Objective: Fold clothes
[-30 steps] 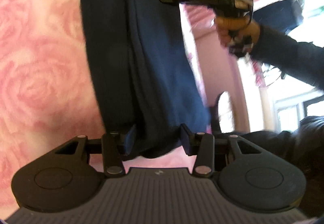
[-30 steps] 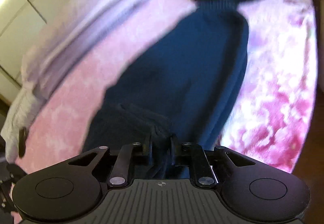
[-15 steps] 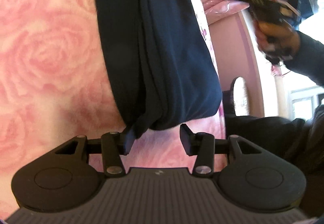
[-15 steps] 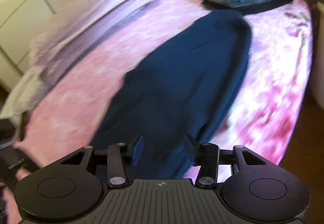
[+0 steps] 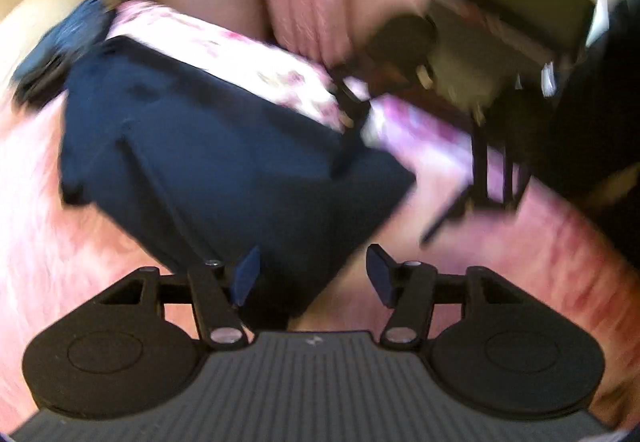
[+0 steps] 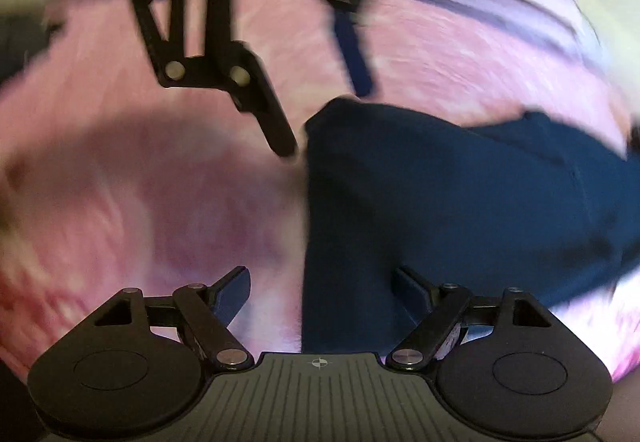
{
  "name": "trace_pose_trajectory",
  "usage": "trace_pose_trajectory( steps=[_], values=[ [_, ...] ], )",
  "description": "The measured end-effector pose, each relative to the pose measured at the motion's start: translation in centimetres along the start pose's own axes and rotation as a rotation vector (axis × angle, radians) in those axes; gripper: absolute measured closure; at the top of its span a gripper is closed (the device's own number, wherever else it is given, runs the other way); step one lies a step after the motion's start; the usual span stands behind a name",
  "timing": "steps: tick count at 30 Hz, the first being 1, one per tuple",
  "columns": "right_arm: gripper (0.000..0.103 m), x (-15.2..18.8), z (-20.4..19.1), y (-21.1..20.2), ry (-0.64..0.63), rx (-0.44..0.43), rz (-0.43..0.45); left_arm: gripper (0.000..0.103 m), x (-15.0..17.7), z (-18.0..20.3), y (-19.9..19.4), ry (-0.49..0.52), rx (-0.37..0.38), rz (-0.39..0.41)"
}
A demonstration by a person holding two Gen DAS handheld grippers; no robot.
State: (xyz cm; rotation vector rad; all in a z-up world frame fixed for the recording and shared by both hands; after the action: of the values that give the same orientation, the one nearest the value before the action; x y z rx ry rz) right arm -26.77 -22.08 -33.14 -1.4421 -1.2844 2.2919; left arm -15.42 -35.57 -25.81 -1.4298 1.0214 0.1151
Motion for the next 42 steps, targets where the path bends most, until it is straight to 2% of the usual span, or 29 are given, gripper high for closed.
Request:
trace_pose_trajectory(
  steps=[1,3,4,7,8,11,13,15,17,19,22,25,27,29,35,38,42],
  values=[
    [0.022,0.4,-0.2,0.4,-0.036,0.014,-0.014,0.048,0.6,0.5,0.7,0.056,-0.014,-0.028],
    [0.032,0.9,0.3,0.3,-0.042,0.038,-0.012,0.048,1.3,1.3,1.3,0.144,-0.049,-0.047],
    [0.054,1.1,0.6,0.2,-0.045,0.05,-0.011,0.048,1.4,1.7,1.4,0.174,-0.061,-0.052],
    [0.073,1.3,1.4,-0.2,-0.038,0.056,-0.013,0.048,1.4,2.9,1.6,0.319,-0.096,-0.048],
    [0.077,1.1,1.7,-0.3,-0.033,0.048,-0.017,0.048,1.3,3.5,1.9,0.374,-0.104,-0.047],
    [0.082,0.3,2.2,-0.9,-0.036,0.029,-0.022,0.048,1.8,4.1,3.3,0.479,-0.131,-0.093],
    [0.083,-0.2,2.0,-1.8,-0.029,0.014,-0.016,0.055,1.4,4.1,2.6,0.438,-0.141,-0.098],
    [0.083,-0.8,1.5,-3.1,-0.018,-0.004,-0.007,0.066,1.0,4.1,2.0,0.397,-0.15,-0.104],
    [0.084,-1.3,1.1,-4.3,-0.007,-0.021,0.001,0.071,0.6,4.1,1.3,0.356,-0.16,-0.109],
    [0.084,-1.8,0.6,-5.5,0.004,-0.038,0.009,0.072,0.2,4.1,0.6,0.315,-0.167,-0.114],
    [0.084,-2.6,-0.2,-7.4,0.021,-0.073,0.018,0.072,-1.0,5.2,-1.5,0.248,-0.105,-0.131],
    [0.084,-3.1,-1.0,-8.9,0.057,-0.146,0.009,0.072,-2.8,3.9,-3.1,0.156,-0.046,-0.153],
    [0.084,-4.0,-0.2,-10.1,0.096,-0.172,0.006,0.072,-4.1,3.1,-4.3,0.094,-0.007,-0.167],
    [0.084,-5.4,2.1,-11.3,0.137,-0.192,0.016,0.072,-5.9,0.9,-5.3,0.032,0.035,-0.175],
    [0.084,-9.3,12.4,-15.7,0.23,-0.173,0.092,0.072,-12.9,-8.7,-8.9,-0.071,0.04,-0.112],
    [0.084,-10.5,18.1,-16.8,0.256,-0.146,0.129,0.072,-16.1,-14.5,-8.5,-0.081,0.019,-0.088],
    [0.084,-10.7,25.9,-16.6,0.288,-0.116,0.159,0.072,-19.3,-22.6,-5.1,-0.077,0.024,-0.083]
  ],
)
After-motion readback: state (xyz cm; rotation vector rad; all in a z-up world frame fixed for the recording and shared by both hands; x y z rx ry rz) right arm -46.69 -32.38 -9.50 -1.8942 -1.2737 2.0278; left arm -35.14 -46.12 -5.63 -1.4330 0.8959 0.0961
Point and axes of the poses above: each gripper's, at about its wrist camera, not at the fingertips, and y roughly the way its jaws point, z to its right, x to its underside, the point moved 1 cm from there along y, roughly the way its jaws point, and after that the axes turned 11 degrees about z, right-handed, at the moved point
